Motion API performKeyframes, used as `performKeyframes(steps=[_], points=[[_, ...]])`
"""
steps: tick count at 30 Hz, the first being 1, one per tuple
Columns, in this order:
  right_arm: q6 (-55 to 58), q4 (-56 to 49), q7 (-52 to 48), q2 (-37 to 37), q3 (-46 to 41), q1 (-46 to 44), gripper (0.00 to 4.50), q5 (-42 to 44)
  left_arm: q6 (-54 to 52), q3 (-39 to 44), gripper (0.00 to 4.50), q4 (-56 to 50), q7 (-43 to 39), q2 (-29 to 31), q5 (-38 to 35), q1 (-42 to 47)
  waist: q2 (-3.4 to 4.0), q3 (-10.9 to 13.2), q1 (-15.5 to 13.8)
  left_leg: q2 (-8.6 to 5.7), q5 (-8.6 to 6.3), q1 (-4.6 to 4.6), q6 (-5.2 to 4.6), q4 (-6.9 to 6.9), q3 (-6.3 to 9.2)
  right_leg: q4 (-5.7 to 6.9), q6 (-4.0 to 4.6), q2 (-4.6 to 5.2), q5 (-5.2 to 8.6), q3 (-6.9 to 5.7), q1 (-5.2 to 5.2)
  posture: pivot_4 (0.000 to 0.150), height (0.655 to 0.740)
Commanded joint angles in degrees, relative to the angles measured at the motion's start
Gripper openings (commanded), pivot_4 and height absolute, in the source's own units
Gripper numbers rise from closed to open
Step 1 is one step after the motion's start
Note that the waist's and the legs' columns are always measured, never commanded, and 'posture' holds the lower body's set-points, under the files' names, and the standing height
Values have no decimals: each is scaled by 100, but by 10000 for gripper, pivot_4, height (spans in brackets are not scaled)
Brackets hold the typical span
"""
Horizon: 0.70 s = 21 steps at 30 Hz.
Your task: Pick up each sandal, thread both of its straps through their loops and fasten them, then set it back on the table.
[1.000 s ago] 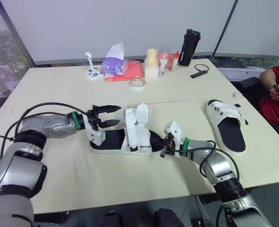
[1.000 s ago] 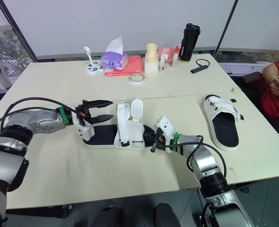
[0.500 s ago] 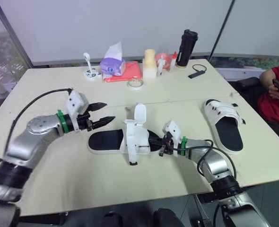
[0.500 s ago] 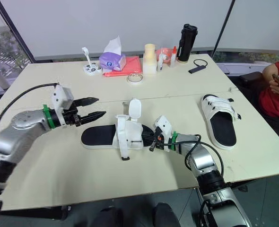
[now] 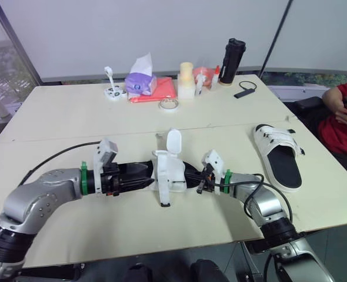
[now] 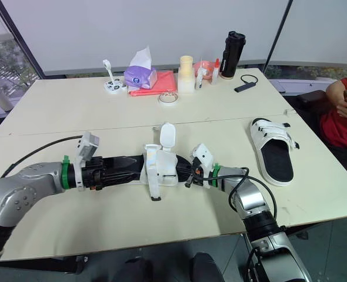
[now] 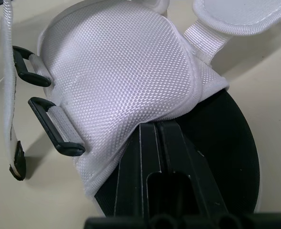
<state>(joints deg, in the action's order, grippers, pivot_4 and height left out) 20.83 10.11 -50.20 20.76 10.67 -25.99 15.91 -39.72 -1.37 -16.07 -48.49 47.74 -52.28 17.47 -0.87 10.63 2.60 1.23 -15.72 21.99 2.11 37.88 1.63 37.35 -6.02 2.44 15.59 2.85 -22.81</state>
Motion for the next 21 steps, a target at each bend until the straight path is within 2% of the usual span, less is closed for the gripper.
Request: performKeyframes(steps=[1, 5, 21], points=[[106, 197, 92, -57, 77, 12, 0, -165, 62, -54, 32709, -106, -90, -188, 288, 137, 0, 0, -6, 0, 0, 0, 0, 0, 0, 0, 0, 0, 0, 0, 1, 1500, 7400], [129, 173, 108, -63, 73, 5, 0, -161, 23, -378, 32709, 58, -220, -537, 670, 361, -1, -1, -4, -4, 0, 0, 0, 0, -1, -2, 0, 3, 0, 0, 4, 1500, 7400], [155, 98, 249, -116, 18, 88, 0, -157, 17, -833, 32709, 518, -1068, -883, 1479, 503, -1, -1, -1, -2, 0, 0, 0, -1, 0, -2, 1, 1, 0, 1, 0, 1500, 7400]])
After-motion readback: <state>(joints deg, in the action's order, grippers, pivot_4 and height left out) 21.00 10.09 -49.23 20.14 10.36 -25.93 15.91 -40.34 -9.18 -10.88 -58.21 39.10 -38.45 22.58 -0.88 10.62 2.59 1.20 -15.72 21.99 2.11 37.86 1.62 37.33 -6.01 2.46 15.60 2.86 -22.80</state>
